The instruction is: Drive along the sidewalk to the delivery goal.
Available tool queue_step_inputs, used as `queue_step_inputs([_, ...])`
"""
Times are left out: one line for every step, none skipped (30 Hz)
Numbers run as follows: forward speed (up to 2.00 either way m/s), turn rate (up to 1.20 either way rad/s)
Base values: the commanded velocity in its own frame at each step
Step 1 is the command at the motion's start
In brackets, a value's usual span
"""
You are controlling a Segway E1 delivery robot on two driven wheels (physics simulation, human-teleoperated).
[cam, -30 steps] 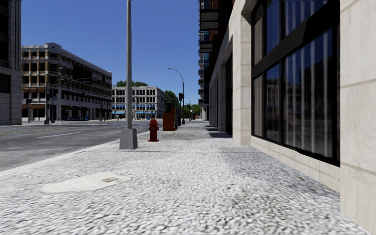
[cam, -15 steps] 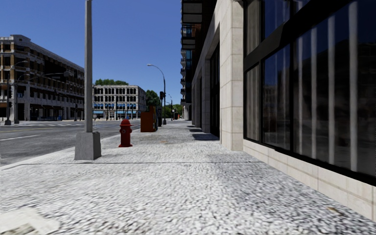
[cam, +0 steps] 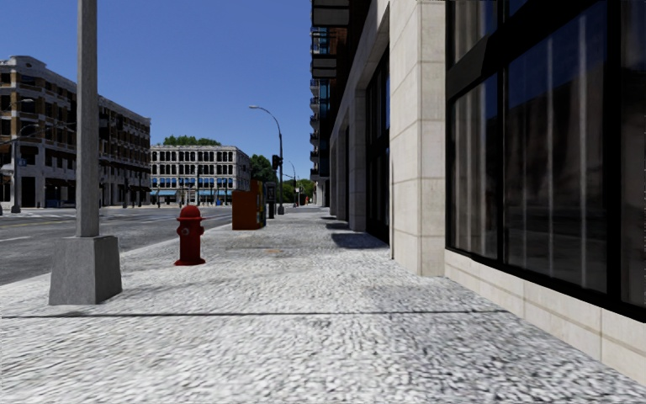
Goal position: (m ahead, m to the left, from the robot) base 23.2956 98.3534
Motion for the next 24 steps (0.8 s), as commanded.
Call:
queue_step_inputs([2.00, 0.00])
queue_step_inputs([2.00, 0.00])
queue_step_inputs([2.00, 0.00])
queue_step_inputs([2.00, 0.00])
queue_step_inputs([2.00, 0.00])
queue_step_inputs([2.00, 0.00])
queue_step_inputs([2.00, 0.00])
queue_step_inputs([2.00, 0.00])
queue_step_inputs([2.00, 0.00])
queue_step_inputs([2.00, 0.00])
queue_step_inputs([2.00, 0.00])
queue_step_inputs([2.00, 0.00])
queue_step_inputs([2.00, 0.18])
queue_step_inputs([2.00, 0.28])
queue_step_inputs([2.00, 0.31])
queue_step_inputs([2.00, 0.31])
queue_step_inputs([2.00, 0.32])
queue_step_inputs([2.00, 0.32])
queue_step_inputs([2.00, 0.32])
queue_step_inputs([2.00, 0.32])
queue_step_inputs([2.00, 0.20])
queue_step_inputs([2.00, 0.06])
queue_step_inputs([2.00, 0.00])
queue_step_inputs([2.00, 0.00])
